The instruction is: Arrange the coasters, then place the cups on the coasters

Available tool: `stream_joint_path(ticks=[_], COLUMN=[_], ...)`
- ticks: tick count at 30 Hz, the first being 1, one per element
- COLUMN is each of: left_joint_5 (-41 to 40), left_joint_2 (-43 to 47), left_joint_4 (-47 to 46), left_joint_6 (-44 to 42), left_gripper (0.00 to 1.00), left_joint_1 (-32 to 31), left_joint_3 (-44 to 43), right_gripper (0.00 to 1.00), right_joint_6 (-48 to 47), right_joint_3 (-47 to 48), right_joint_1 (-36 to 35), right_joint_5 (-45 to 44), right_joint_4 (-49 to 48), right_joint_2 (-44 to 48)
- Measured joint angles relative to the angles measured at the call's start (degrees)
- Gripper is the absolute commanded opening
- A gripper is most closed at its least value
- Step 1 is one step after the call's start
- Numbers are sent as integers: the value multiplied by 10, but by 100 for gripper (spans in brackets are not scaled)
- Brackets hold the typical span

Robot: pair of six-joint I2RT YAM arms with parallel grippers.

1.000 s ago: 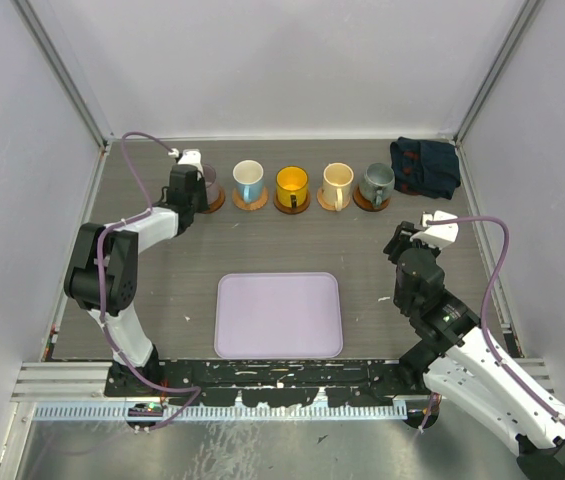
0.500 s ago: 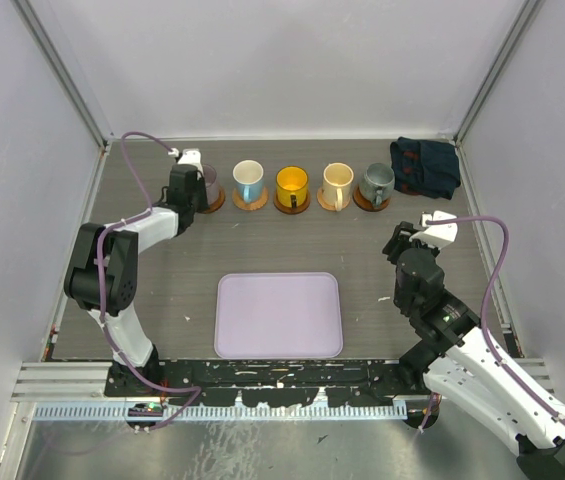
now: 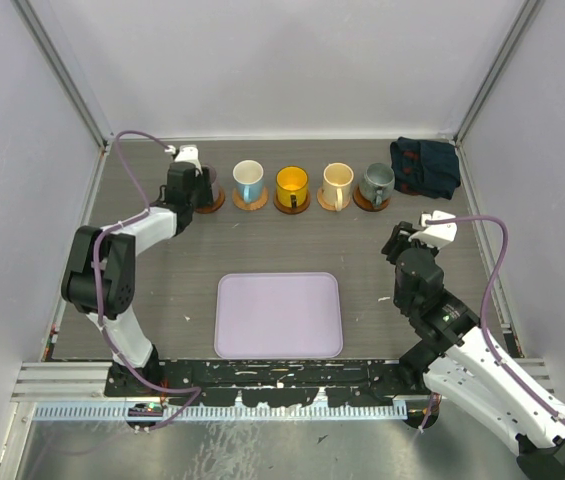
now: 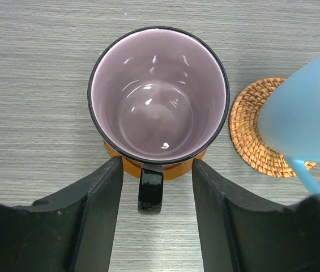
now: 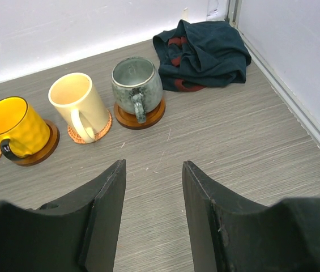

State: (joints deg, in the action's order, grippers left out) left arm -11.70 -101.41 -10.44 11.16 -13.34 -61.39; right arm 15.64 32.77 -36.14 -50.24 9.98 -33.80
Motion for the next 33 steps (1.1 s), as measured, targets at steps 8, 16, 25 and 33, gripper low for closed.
stream_joint_path(ticks=[8,16,25,33], left_joint_5=[0,-25,-71,-112], left_joint_2=[24,134,287,419], left_joint_4=[6,46,136,240], left_joint_6=[14,20,57,101], left_gripper=[68,99,98,98], left_joint_1=[0,0,22,55], left_joint_3=[5,23,54,96], right_gripper=[50,51,60,68], right_joint_6=[2,1,2,24], right_joint_3=[0,0,21,48], right_joint_1=[0,0,33,187], right_joint_5=[2,-7,-38,34], right_joint_4=[0,0,13,23], right_joint_2=[-3,-3,-4,-45])
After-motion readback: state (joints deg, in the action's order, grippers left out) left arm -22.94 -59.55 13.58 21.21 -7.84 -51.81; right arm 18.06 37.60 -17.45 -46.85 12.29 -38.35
